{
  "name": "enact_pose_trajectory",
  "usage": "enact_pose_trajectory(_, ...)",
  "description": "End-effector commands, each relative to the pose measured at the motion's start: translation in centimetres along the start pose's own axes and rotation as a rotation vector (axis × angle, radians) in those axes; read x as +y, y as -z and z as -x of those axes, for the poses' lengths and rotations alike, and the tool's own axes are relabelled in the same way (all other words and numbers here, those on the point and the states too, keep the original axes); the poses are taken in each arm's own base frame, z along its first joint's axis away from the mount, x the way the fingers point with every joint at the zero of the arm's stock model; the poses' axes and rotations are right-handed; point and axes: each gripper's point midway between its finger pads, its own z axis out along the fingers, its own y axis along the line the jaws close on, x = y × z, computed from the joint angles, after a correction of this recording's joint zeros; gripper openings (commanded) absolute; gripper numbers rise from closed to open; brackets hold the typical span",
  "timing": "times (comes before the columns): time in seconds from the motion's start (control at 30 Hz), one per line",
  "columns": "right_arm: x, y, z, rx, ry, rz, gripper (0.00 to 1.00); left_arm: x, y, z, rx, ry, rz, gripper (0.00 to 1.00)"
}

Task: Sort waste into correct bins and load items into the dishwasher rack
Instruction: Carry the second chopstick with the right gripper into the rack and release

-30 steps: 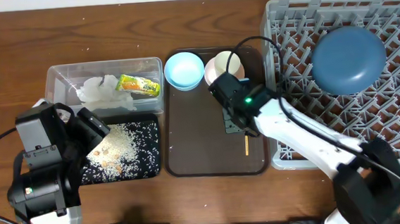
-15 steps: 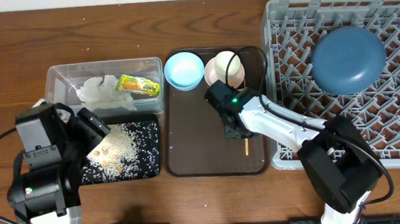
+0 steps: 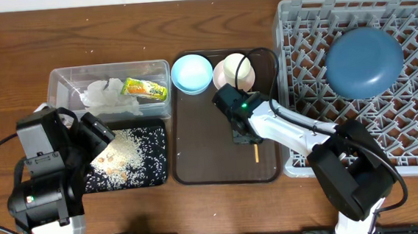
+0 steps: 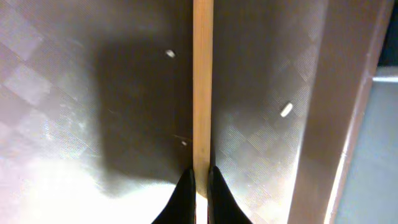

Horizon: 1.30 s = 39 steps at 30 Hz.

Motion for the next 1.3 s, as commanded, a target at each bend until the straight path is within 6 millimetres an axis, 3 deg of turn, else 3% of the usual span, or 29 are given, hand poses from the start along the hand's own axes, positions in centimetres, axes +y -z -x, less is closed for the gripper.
enact_pose_trajectory(0.0, -1.1, 0.5, -0.2, 0.002, -0.008, -0.033, 0.01, 0.1, 0.3, 0.4, -0.014, -0.002, 0.009, 0.85)
enact_pose_trajectory(0.17, -2.4, 5.8, 2.6, -0.112, -0.017, 0.016, 0.01, 0.1, 0.3, 0.4, -0.014, -0.002, 0.009, 0.85)
enact_pose_trajectory(0.33, -4.3, 13.0, 5.1, -0.294, -0.063, 0.135, 0.01, 0.1, 0.3, 0.4, -0.014, -0.002, 0.009, 0.85)
enact_pose_trajectory(0.47, -7.7, 17.5, 6.3, -0.418, -0.086, 0.175, 0.01, 0.1, 0.3, 0.4, -0.014, -0.002, 0.009, 0.85)
enact_pose_trajectory(0.57, -11.2, 18.8, 7.2, -0.469, -0.108, 0.150, 0.01, 0.1, 0.3, 0.4, -0.014, -0.002, 0.009, 0.85)
enact_pose_trajectory(0.67, -14.0, 18.4, 7.9, -0.466, -0.128, 0.105, 0.01, 0.1, 0.3, 0.4, -0.014, -0.002, 0.009, 0.85)
enact_pose_trajectory(0.77, -15.5, 16.7, 8.2, -0.417, -0.109, 0.099, 0.01, 0.1, 0.3, 0.4, -0.014, -0.002, 0.009, 0.85)
enact_pose_trajectory(0.97, -15.5, 13.2, 8.3, -0.306, -0.071, 0.122, 0.01, 0.1, 0.3, 0.4, -0.014, -0.002, 0.009, 0.85)
enact_pose_trajectory(1.27, -14.8, 9.5, 8.5, -0.217, -0.058, 0.102, 0.01, 0.1, 0.3, 0.4, -0.014, -0.002, 0.009, 0.85)
